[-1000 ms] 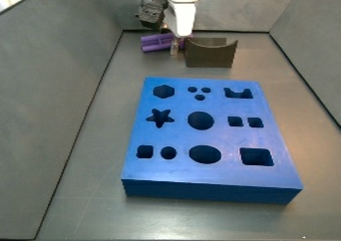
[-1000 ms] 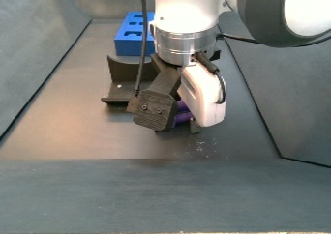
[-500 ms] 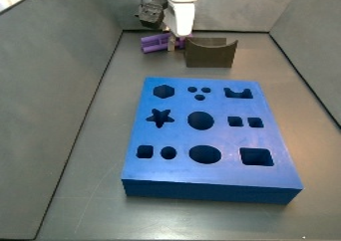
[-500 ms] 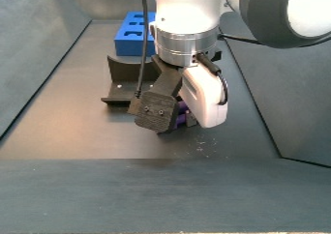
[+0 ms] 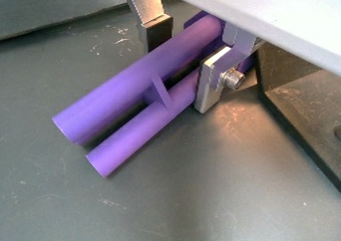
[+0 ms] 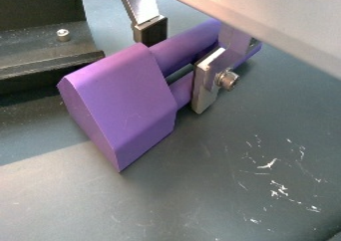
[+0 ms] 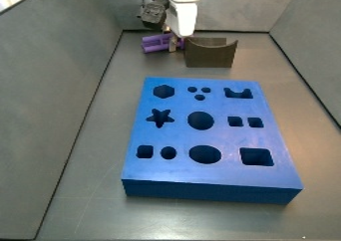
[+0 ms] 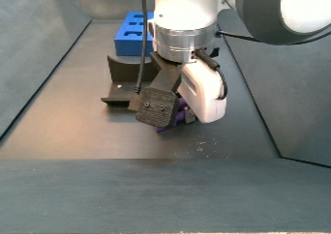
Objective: Pick up the 3 prong object. Move up. Rotate the 3 prong object. Place the 3 prong object on the fixture. Regrasp the 3 prong object. Move to above the board. Insert the 3 prong object.
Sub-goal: Pick up the 3 prong object, then move up.
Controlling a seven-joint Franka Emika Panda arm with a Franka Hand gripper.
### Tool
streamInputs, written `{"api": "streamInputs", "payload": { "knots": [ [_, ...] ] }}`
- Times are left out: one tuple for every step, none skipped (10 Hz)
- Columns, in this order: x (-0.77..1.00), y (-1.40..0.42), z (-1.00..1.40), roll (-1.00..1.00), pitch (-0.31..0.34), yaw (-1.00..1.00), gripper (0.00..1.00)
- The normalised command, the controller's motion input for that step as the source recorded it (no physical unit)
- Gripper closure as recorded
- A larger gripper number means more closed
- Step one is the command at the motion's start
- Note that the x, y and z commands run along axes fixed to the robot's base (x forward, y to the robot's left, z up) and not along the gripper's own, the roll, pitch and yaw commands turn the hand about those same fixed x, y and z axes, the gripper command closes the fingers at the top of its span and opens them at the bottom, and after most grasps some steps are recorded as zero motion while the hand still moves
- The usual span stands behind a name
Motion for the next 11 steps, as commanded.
{"api": "streamInputs", "payload": {
  "knots": [
    [0.0,0.0,0.0,0.0,0.0,0.0,1.0],
    [0.0,0.0,0.0,0.0,0.0,0.0,1.0],
    [0.0,0.0,0.83,0.0,0.0,0.0,1.0],
    [0.06,0.03,0.86,0.01,-0.015,0.0,1.0],
    [0.04,0.01,0.79,-0.01,0.004,0.0,1.0],
    [0.03,-0.02,0.69,-0.03,0.026,0.0,1.0],
    [0.03,-0.03,0.62,-0.05,0.038,0.0,1.0],
    [0.01,-0.04,0.53,-0.06,0.043,0.0,1.0],
    [0.0,-0.05,0.38,-0.09,0.032,0.0,1.0],
    [-0.01,-0.05,0.26,-0.1,0.023,0.0,1.0],
    [-0.02,-0.02,0.17,-0.11,0.021,0.01,1.0]
  ]
}}
